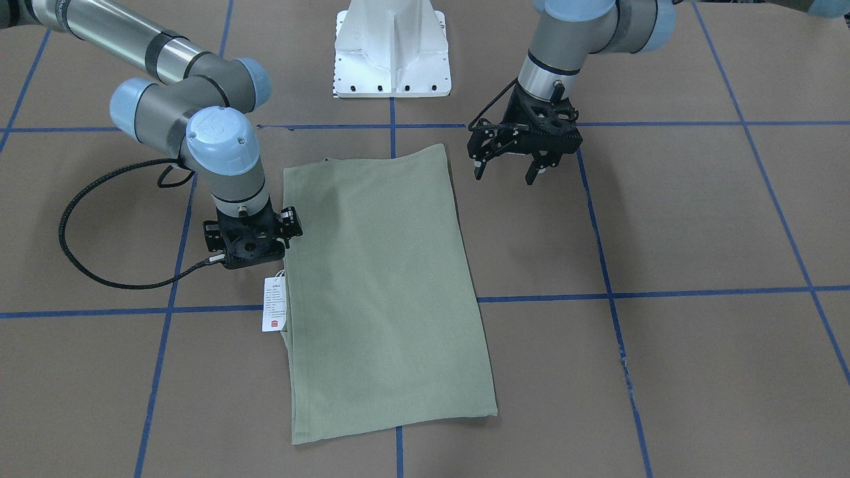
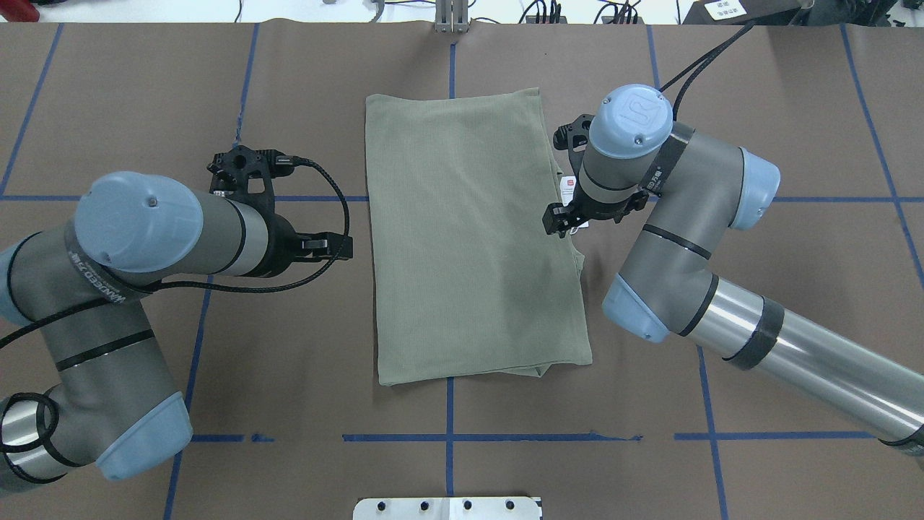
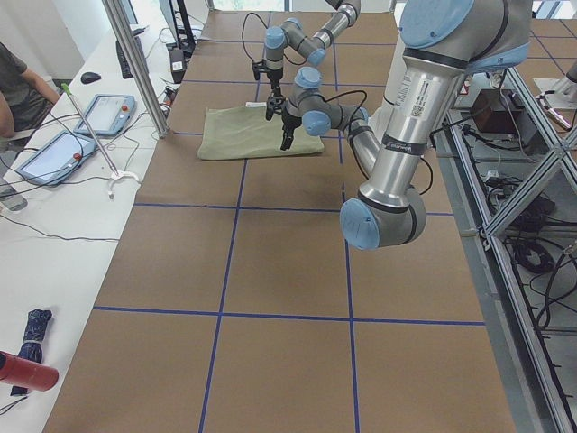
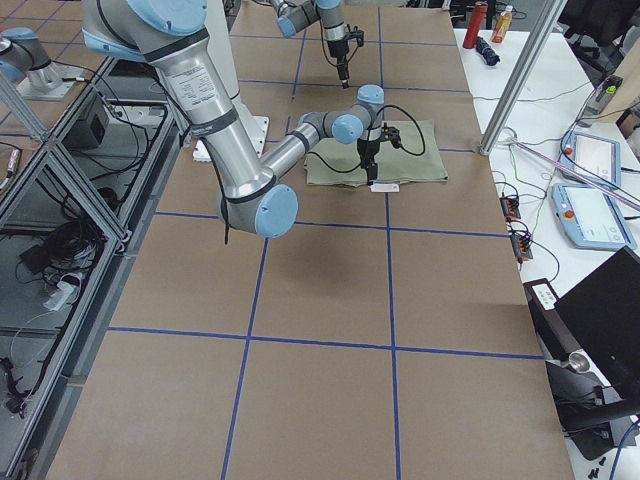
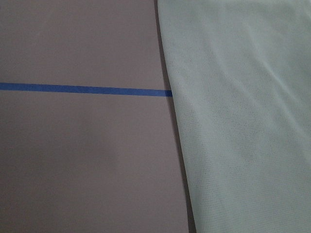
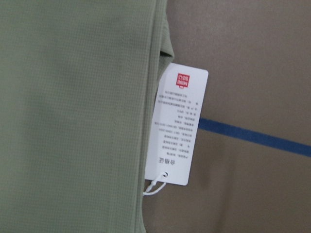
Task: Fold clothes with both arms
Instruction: 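Move the left gripper to the shirt corner nearest the robot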
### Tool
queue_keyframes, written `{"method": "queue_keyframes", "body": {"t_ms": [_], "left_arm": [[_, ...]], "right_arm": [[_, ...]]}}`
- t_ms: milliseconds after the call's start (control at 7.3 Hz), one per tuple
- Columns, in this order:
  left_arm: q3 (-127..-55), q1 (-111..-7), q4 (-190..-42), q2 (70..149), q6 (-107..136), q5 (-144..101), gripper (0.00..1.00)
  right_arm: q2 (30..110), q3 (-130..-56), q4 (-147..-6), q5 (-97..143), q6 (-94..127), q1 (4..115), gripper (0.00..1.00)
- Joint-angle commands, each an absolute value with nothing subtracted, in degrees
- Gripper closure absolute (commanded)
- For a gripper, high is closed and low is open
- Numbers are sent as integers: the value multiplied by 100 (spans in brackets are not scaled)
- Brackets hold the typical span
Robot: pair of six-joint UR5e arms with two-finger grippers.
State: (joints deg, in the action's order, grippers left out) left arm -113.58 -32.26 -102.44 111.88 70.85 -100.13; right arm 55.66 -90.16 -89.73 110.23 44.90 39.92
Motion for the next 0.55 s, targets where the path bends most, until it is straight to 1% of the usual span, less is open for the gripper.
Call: {"method": "queue_keyframes", "body": {"t_ms": [0,137,411], "left_arm": [[-11303,-3208,-10309,11180,7171,-10028,0],[-11303,-3095,-10544,11136,7572,-10124,0],[-11303,-2176,-10687,11179,8967,-10073,0]], "right_arm": [[5362,-9017,-8843,11135,4526,4140,0],[5431,-9209,-8763,11388,4587,4157,0],[5877,-9884,-8771,11435,4605,4166,0]]}}
